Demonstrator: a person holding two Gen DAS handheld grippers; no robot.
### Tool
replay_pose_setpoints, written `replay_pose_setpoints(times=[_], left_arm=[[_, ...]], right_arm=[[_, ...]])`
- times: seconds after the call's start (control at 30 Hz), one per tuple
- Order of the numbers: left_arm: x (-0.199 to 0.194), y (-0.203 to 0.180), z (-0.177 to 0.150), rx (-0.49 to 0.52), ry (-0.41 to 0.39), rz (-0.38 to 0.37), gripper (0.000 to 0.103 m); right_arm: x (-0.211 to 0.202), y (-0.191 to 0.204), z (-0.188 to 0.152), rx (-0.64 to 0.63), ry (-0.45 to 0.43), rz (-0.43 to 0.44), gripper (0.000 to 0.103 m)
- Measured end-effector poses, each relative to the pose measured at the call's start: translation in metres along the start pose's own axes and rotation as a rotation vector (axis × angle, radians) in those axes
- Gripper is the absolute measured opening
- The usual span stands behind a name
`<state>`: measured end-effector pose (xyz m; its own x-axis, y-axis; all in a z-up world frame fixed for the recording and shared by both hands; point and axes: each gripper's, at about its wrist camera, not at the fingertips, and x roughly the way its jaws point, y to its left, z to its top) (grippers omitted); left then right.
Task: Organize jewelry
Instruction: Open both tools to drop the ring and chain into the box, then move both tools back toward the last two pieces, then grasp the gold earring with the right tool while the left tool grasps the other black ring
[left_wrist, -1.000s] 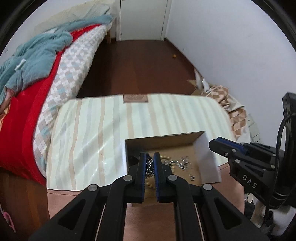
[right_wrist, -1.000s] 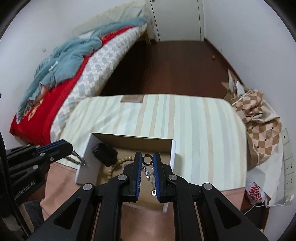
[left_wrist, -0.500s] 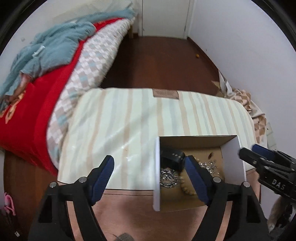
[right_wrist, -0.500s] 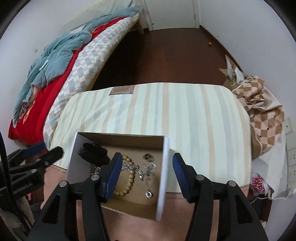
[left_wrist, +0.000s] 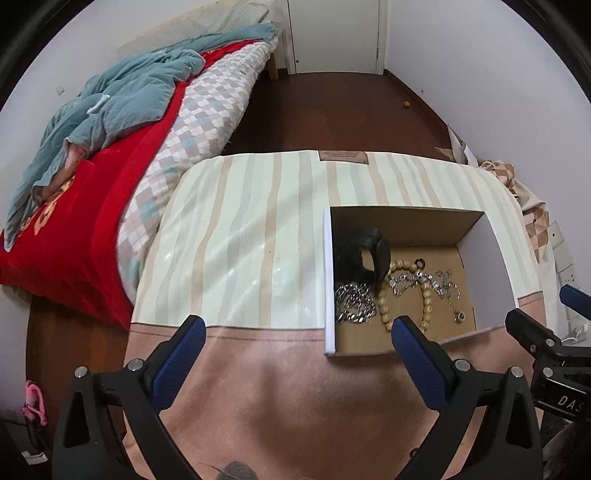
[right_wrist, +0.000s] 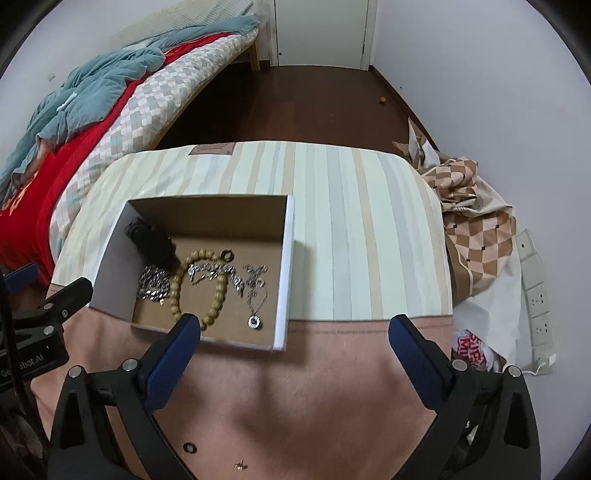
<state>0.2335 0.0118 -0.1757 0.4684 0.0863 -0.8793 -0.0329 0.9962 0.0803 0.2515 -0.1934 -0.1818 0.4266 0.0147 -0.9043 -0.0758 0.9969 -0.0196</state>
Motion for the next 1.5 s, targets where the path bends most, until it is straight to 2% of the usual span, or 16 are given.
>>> replay_pose_setpoints(times=[0.2, 0.63, 0.9, 1.07, 1.23, 1.27, 1.37, 1.47, 1.5], left_arm=[[-0.024, 0.006, -0.010, -0.023, -0.036, -0.003, 0.103], [-0.098, 0.017, -0.031, -0.030, -0.160, 0.035, 0.103], [-0.124, 0.015, -0.051, -0.034, -0.192, 0.017, 0.103], [-0.097, 0.009, -0.080, -0.016, -0.134, 0.072, 0.103], [-0.042, 0.007, -0.110, 0.002, 0.004, 0.118, 0.103], [-0.032, 0.006, -0.116, 0.010, 0.028, 0.122, 0.103], [-0.014, 0.004, -0.128, 0.024, 0.070, 0.134, 0.103], [0.001, 0.003, -0.136, 0.033, 0.106, 0.134, 0.103], [0.002, 0.002, -0.138, 0.035, 0.111, 0.133, 0.103]], right_arm=[[-0.022, 0.011, -0.007, -0.003, -0.032, -0.012, 0.103], [-0.108, 0.018, -0.023, 0.022, -0.173, -0.024, 0.103], [-0.139, 0.016, -0.043, 0.040, -0.196, -0.013, 0.103], [-0.119, 0.016, -0.074, 0.025, -0.134, -0.001, 0.103], [-0.064, 0.012, -0.121, 0.037, -0.023, 0.008, 0.102], [-0.054, 0.012, -0.127, 0.038, -0.008, 0.015, 0.097], [-0.026, 0.013, -0.145, 0.042, 0.043, 0.053, 0.070], [-0.004, 0.020, -0.157, 0.023, 0.047, 0.079, 0.065], [0.001, 0.023, -0.160, 0.016, 0.043, 0.082, 0.060]])
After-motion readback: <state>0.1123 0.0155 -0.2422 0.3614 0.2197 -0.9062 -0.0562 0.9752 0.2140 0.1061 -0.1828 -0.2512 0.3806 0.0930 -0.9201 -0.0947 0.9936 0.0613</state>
